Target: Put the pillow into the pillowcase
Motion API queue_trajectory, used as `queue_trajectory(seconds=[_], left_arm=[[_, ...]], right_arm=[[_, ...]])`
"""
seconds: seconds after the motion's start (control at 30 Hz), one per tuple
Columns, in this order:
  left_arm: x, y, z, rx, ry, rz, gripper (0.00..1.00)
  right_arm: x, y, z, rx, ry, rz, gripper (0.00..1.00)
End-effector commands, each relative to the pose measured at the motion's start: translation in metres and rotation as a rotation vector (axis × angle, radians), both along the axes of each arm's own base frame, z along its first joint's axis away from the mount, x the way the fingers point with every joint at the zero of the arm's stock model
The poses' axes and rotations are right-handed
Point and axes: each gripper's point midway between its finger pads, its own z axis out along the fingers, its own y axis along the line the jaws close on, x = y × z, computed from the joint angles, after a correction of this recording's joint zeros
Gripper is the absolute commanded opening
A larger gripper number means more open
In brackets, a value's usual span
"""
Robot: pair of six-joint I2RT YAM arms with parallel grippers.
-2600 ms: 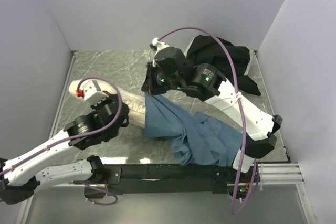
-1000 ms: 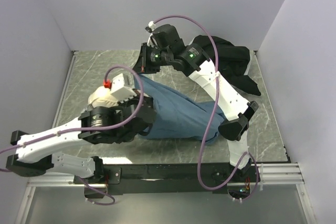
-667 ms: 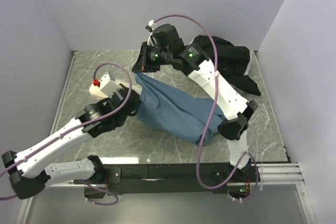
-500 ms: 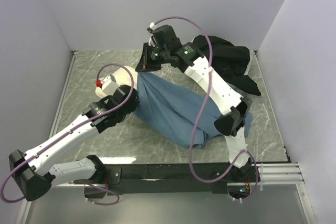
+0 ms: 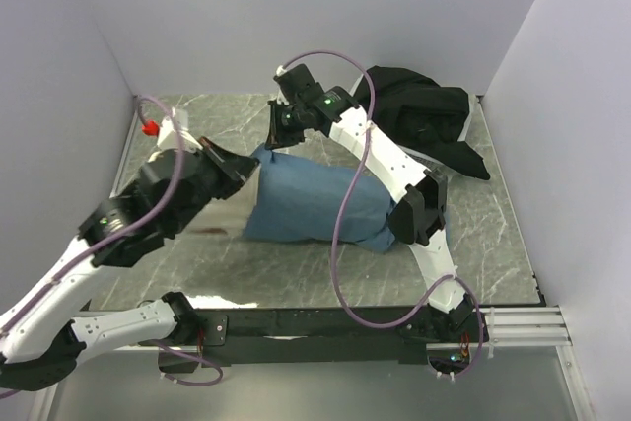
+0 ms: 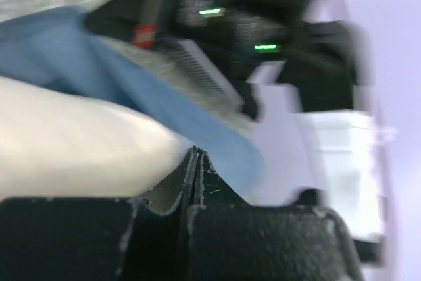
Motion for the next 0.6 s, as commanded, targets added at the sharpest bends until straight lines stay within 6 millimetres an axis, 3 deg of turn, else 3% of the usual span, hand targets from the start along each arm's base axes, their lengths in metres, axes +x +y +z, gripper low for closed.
queue_trajectory(seconds=[0.0,0.03,0.13,0.2,0.3,0.33,0.37,0.43,0.47,0.5,0.57], left_arm=[[-0.022,-0.003,0.089,-0.169,-0.201,-0.117,0.01],[-0.022,-0.003,0.091,-0.178,-0.209,-0.12,0.01],[-0.02,-0.005,0.085,-0.171,-0.197,-0.113,0.01],[-0.018,-0.004,0.081,-0.171,-0.192,-0.1,0.01],[-0.008,0.013,0.061,-0.125,-0.148,0.011,0.01],[-0.004,0.021,0.048,-0.092,-0.124,0.06,0.01],[0.004,0.043,0.033,-0.035,-0.103,0.184,0.05],[0.008,0.065,0.015,0.049,-0.084,0.285,0.22],[0.009,0.086,0.002,0.103,-0.06,0.38,0.48],[0.009,0.097,-0.001,0.117,-0.058,0.433,0.59],[0.009,0.11,-0.006,0.131,-0.06,0.502,0.81]], right_arm=[[0.017,0.001,-0.03,-0.081,-0.068,0.005,0.0],[0.014,0.005,-0.054,-0.117,-0.039,0.024,0.0],[-0.012,0.029,-0.094,-0.156,0.007,0.126,0.0],[-0.018,0.035,-0.108,-0.16,0.027,0.162,0.0],[-0.017,0.037,-0.135,-0.189,0.058,0.167,0.0],[-0.016,0.038,-0.134,-0.187,0.056,0.168,0.0],[-0.015,0.038,-0.136,-0.188,0.058,0.168,0.0],[-0.015,0.037,-0.134,-0.193,0.055,0.166,0.0],[-0.014,0.039,-0.132,-0.181,0.044,0.169,0.0],[-0.015,0.039,-0.121,-0.162,0.029,0.167,0.0],[-0.018,0.036,-0.128,-0.163,0.034,0.159,0.0]])
